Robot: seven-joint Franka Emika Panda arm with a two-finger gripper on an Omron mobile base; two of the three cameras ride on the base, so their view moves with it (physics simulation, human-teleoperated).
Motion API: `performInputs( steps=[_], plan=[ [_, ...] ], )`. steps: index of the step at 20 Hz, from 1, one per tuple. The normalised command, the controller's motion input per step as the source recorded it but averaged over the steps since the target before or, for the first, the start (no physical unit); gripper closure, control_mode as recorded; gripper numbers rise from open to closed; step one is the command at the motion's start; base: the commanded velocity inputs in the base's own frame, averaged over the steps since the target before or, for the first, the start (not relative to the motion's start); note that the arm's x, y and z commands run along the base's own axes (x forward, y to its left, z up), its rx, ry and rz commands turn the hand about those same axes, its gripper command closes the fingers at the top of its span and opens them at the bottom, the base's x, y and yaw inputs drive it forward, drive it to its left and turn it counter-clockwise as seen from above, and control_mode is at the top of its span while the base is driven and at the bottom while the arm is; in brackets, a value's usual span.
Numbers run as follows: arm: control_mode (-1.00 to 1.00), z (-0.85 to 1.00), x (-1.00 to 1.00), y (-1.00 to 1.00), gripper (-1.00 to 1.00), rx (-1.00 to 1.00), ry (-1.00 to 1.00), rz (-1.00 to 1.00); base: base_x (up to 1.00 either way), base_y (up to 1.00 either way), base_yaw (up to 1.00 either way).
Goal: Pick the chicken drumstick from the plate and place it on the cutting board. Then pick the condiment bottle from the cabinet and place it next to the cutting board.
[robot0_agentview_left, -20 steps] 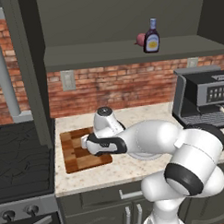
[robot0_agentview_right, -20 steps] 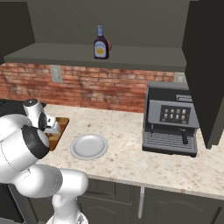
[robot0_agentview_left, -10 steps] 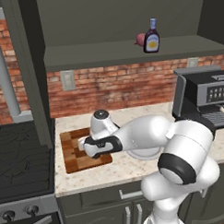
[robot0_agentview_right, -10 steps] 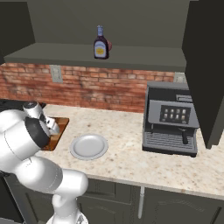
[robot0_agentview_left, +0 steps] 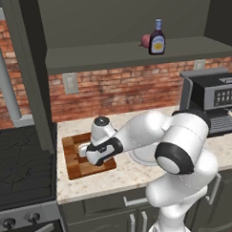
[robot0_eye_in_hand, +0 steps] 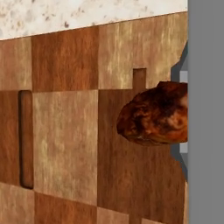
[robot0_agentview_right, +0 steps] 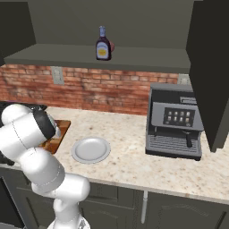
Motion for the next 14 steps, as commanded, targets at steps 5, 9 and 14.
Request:
performInputs(
  steps=[5,9,14],
  plan=[
    [-1.00,-0.14,0.19,0.05,1.00,0.00,0.00,0.00,0.00,0.00,0.00],
    [-1.00,-0.14,0.16,0.05,1.00,0.00,0.00,0.00,0.00,0.00,0.00],
    [-1.00,-0.16,0.16,0.07,1.00,0.00,0.00,0.00,0.00,0.00,0.00]
  ],
)
